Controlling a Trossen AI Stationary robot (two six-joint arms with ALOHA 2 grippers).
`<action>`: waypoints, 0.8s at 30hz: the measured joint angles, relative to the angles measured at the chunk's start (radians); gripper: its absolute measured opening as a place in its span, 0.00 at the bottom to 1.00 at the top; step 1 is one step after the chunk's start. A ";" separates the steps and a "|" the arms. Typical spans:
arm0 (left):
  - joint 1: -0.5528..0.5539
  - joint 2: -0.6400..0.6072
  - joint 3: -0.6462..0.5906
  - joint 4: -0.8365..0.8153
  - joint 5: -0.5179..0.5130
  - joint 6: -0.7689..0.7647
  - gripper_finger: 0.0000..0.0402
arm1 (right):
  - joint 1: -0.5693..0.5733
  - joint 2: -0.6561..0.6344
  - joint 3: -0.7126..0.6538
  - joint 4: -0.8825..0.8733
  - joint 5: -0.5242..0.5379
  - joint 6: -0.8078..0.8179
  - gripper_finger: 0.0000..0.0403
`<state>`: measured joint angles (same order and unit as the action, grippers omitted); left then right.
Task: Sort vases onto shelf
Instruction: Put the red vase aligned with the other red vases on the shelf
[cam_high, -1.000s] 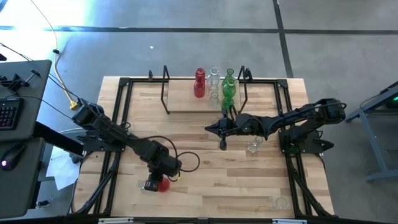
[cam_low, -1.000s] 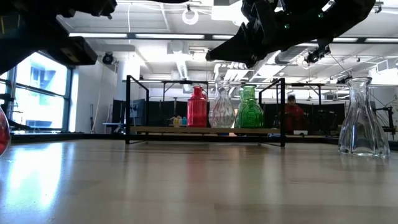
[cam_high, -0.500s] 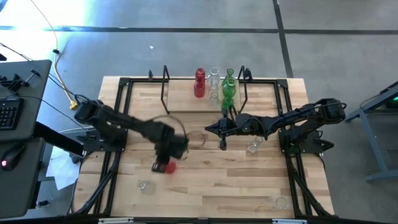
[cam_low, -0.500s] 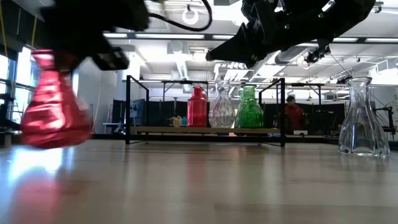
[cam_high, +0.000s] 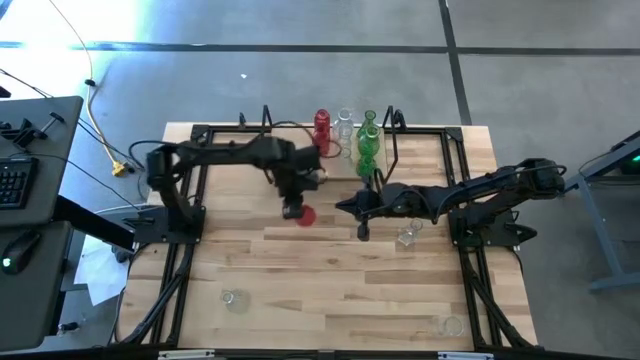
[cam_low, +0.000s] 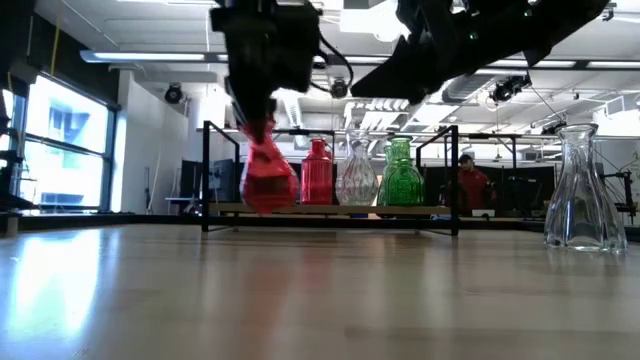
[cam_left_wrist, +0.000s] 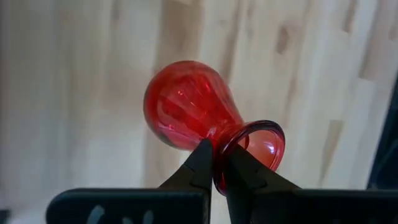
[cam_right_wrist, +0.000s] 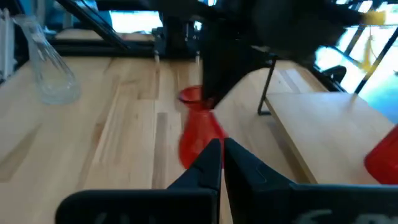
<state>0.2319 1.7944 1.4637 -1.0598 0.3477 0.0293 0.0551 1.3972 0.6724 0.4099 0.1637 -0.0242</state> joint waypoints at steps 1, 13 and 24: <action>0.014 0.024 0.023 -0.007 0.000 0.015 0.02 | 0.000 0.000 0.000 -0.010 0.003 0.000 0.00; 0.086 0.251 0.268 -0.151 -0.030 0.164 0.01 | 0.000 0.000 0.000 -0.045 0.011 0.021 0.00; 0.089 0.268 0.273 -0.147 -0.036 0.175 0.14 | 0.000 0.000 0.000 -0.057 0.010 0.040 0.00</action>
<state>0.3206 2.0621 1.7363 -1.2068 0.3119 0.2046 0.0551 1.3975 0.6724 0.3527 0.1741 0.0162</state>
